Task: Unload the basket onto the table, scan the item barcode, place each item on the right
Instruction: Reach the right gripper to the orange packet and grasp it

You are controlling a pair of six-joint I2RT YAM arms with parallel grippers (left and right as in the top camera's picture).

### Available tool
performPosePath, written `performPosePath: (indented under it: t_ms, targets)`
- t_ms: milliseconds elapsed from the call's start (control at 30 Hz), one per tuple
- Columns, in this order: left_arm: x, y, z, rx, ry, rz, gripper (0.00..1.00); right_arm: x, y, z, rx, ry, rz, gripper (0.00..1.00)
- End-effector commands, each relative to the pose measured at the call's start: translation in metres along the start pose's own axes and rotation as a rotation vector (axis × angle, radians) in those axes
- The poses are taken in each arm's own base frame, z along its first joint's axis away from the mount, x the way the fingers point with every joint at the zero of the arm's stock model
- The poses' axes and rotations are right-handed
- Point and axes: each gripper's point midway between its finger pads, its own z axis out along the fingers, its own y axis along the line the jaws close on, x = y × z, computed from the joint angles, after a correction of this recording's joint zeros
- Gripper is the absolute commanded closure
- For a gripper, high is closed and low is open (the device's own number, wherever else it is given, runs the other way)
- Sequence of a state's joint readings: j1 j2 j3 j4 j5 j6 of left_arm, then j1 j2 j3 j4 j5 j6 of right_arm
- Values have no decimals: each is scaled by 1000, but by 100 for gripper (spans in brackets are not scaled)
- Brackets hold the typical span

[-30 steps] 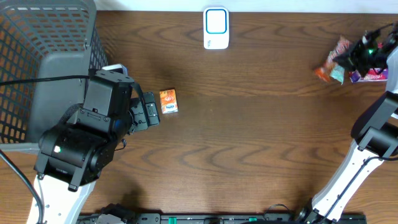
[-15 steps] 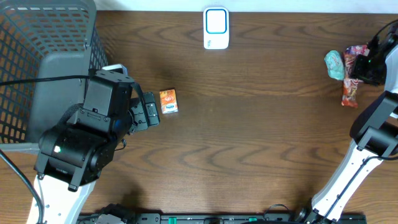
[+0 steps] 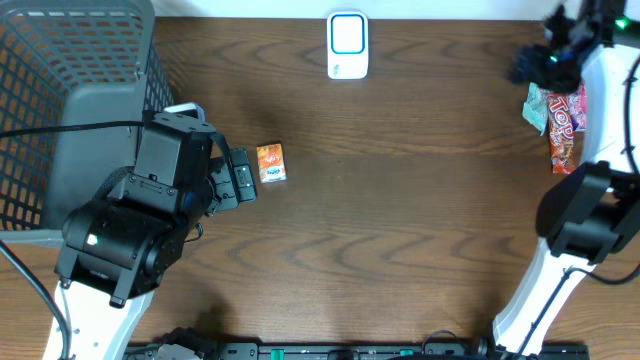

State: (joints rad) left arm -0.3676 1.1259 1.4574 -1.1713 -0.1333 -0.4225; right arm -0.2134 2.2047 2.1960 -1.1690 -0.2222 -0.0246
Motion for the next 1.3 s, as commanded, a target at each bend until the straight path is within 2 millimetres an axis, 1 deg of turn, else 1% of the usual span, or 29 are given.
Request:
performPosePath:
  t_ms: [0, 33, 67, 100, 133, 200, 300, 467, 567, 633, 700, 767, 833, 900, 967, 1100, 1200, 1267]
  targets:
    - [-1, 1, -1, -5, -5, -4, 2, 9, 125, -17, -427, 19, -98, 46]
    - [-1, 1, -1, -5, -5, -4, 2, 16, 142, -14, -454, 44, -118, 48]
    - [-1, 1, -1, -5, -5, -4, 2, 26, 162, -6, -470, 78, -149, 48]
    - [-1, 1, -1, -5, -5, -4, 2, 32, 173, -1, -479, 98, -167, 46]
    - [-1, 1, -1, -5, -5, -4, 2, 43, 190, 6, -492, 129, -194, 45]
    - [-1, 1, -1, -5, -5, -4, 2, 64, 222, 22, -513, 182, -245, 46]
    - [-1, 1, -1, -5, -5, -4, 2, 100, 263, 47, -534, 273, -283, 43]
    - [-1, 1, -1, -5, -6, -4, 2, 149, 320, 85, -548, 384, -307, 43]
    - [-1, 1, -1, -5, -5, -4, 2, 169, 345, 102, -554, 413, -300, 44]
    - [-1, 1, -1, -5, -5, -4, 2, 181, 361, 109, -562, 423, -313, 44]
    - [-1, 1, -1, -5, -5, -4, 2, 193, 374, 112, -571, 430, -338, 44]
    - [-1, 1, -1, -5, -5, -4, 2, 199, 382, 111, -571, 431, -356, 44]
    - [-1, 1, -1, -5, -5, -4, 2, 203, 383, 115, -518, 425, -337, 44]
    - [-1, 1, -1, -5, -5, -4, 2, 204, 380, 123, -424, 401, -317, 44]
    - [-1, 1, -1, -5, -5, -4, 2, 209, 383, 128, -370, 378, -328, 41]
    - [-1, 1, -1, -5, -5, -4, 2, 222, 397, 132, -383, 369, -350, 41]
    - [-1, 1, -1, -5, -5, -4, 2, 231, 397, 141, -345, 363, -321, 41]
    - [-1, 1, -1, -5, -5, -4, 2, 241, 398, 147, -345, 378, -302, 43]
